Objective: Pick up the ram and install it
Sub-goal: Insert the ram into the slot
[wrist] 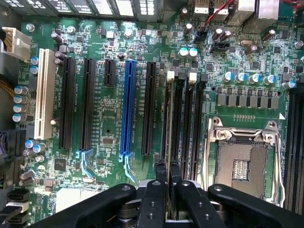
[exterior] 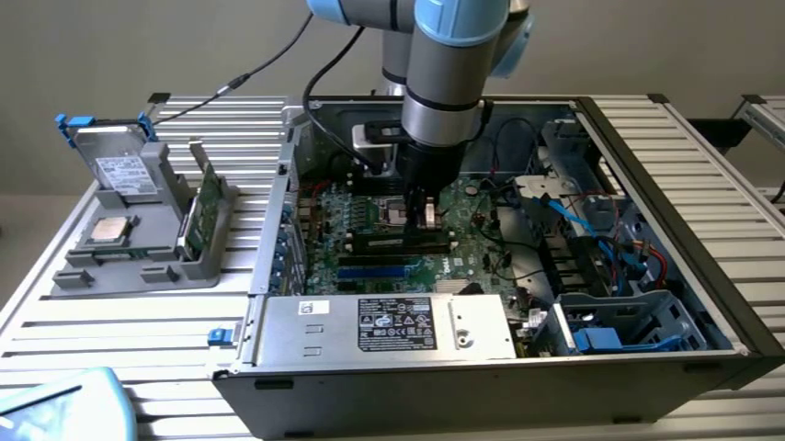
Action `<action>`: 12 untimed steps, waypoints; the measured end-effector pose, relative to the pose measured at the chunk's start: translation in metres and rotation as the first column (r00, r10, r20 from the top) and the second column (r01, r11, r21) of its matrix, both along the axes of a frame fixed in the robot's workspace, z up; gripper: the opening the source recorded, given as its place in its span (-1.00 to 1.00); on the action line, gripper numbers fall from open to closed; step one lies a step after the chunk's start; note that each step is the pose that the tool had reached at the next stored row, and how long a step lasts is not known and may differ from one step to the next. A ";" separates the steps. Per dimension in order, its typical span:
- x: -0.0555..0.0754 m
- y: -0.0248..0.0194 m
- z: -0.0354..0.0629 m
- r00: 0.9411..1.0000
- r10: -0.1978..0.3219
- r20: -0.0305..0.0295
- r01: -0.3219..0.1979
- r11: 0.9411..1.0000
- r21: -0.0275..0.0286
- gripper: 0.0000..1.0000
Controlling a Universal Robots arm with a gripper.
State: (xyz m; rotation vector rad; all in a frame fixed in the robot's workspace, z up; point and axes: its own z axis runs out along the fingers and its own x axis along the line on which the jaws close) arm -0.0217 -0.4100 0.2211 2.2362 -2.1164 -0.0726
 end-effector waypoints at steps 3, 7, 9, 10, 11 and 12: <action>0.000 -0.0001 0.0004 1.000 0.000 -0.006 0.000 1.000 0.006 -0.73; 0.001 -0.0009 0.0007 1.000 0.000 -0.014 0.000 1.000 0.015 -0.73; 0.002 -0.0013 0.0009 1.000 0.000 -0.019 0.000 1.000 0.019 -0.73; 0.003 -0.0014 0.0009 1.000 0.000 -0.020 0.001 1.000 0.020 -0.73; 0.003 -0.0014 0.0009 1.000 0.000 -0.021 0.001 1.000 0.020 -0.73; 0.004 -0.0014 0.0009 1.000 0.000 -0.022 0.001 1.000 0.020 -0.73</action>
